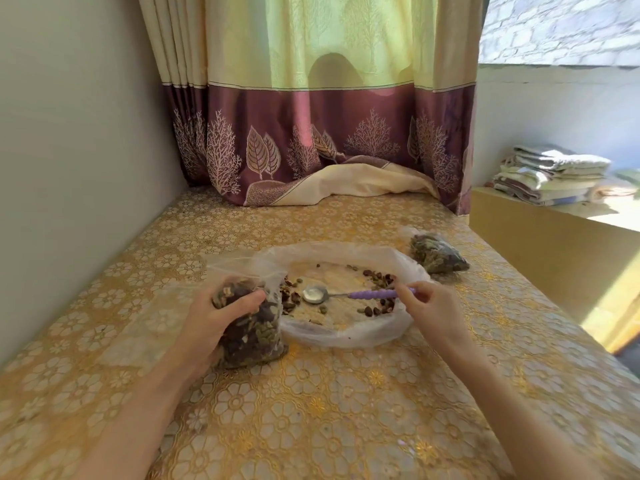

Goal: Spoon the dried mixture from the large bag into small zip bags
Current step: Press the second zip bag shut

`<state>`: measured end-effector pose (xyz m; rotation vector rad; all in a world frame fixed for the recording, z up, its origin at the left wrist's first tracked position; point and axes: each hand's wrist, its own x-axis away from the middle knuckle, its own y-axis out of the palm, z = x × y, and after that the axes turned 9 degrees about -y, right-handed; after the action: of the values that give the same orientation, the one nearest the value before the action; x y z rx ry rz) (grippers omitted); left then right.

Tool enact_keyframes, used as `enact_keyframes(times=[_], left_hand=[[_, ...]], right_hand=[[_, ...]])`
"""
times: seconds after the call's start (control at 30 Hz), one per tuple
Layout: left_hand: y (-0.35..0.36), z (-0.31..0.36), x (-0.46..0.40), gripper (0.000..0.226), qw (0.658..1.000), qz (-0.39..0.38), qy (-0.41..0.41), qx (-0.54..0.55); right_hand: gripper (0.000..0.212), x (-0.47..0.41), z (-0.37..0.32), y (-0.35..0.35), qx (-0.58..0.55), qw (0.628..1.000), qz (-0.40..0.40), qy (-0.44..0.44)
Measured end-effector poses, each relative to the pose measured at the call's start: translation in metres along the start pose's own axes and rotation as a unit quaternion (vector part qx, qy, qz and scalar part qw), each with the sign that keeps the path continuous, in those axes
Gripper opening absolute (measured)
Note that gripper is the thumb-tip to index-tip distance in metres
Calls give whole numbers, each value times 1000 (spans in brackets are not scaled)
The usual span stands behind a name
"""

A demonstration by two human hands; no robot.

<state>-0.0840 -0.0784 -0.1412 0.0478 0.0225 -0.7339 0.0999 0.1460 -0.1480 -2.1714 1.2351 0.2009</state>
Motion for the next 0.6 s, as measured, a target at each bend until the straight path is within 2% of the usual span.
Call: enact_keyframes(times=[0.1,0.2,0.27,0.3,0.33,0.37,0.43,0.5,0.6], left_hand=[[6,3,4,61,999,-25,-5,-25],[13,7,8,64,998,-60,-21,-29],[18,10,9,67,996,-69,-37,-36],[21,13,10,67,995,-73,-40,-45],[25,16,11,65,995,-80,-39,-53],[29,19,13,60,994,-89,-34,-57],[38,23,16,50,992,-108,-30,-51],[48,26,22,47,989,-122,-37,-69],[57,22,31,48,980,-126,-15,-153]], right_hand=[[17,7,4,-4,65,997,-26,-17],[22,12,3,-8,140,988,-47,-41],[27,13,-5,-11,201,977,-12,-65],[25,14,-12,-12,185,978,11,-92],[20,14,-21,-13,120,985,15,-121],[14,15,-31,-12,22,990,-9,-136],[9,18,-53,-7,-145,972,-118,-138],[15,23,-64,2,-171,952,-193,-167],[28,29,-66,14,-183,944,-206,-183]])
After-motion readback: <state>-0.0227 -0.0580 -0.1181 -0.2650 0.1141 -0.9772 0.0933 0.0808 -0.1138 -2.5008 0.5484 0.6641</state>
